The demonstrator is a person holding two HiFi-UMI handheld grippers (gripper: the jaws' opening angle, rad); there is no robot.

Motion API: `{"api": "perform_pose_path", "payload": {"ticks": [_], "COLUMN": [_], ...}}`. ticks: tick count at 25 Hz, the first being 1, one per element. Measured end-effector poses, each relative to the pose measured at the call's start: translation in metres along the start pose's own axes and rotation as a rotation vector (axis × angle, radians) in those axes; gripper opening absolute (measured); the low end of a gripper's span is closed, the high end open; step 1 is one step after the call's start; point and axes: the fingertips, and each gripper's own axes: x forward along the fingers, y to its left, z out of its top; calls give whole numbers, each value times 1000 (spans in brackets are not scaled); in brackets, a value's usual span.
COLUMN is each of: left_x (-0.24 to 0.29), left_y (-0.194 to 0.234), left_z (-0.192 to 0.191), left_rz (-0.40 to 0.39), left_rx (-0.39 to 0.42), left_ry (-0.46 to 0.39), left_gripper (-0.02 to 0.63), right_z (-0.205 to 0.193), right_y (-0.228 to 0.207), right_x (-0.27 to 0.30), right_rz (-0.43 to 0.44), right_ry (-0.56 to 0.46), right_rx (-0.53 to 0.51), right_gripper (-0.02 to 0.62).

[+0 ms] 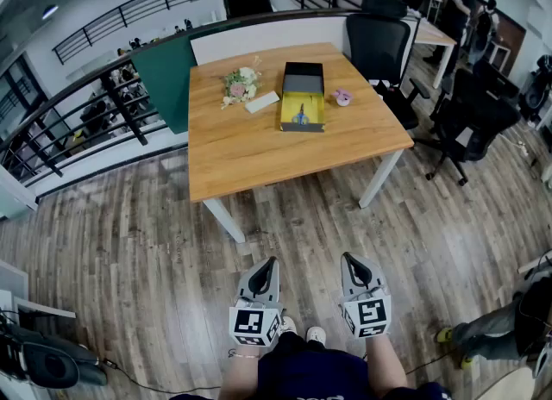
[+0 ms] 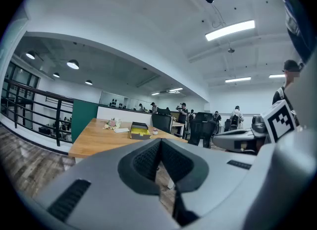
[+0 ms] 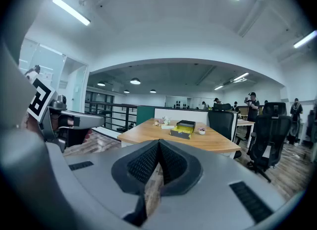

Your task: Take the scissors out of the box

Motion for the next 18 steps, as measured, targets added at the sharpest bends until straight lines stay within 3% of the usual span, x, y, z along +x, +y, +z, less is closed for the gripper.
{"api": "perform_pose_path", "payload": {"ticks": [6,10,11,13,18], "left_x": [-9,-8,-6,-1,14], "left_y": [3,0,-2,-3,9], "left_z": [3,-1,-3,-5,-7], "left_rz": [12,-38,-65,-117,-136], "left_rx": [-13,-33,-43,-64,-87], "left_ry": [-18,-12,-4,7,17], "left_gripper": [3,8,50,230,386], "right_z": [-2,-9,-9,-9,-3], "right_y": [14,14,15,18,25], "right_x": [-4,1,3,9,18], "right_rz": [18,18,26,56,102], "right_ry": [15,21,20,19,-17], "right_rx": [5,60,70,87,86], "right_gripper": [11,15,32,218,388]}}
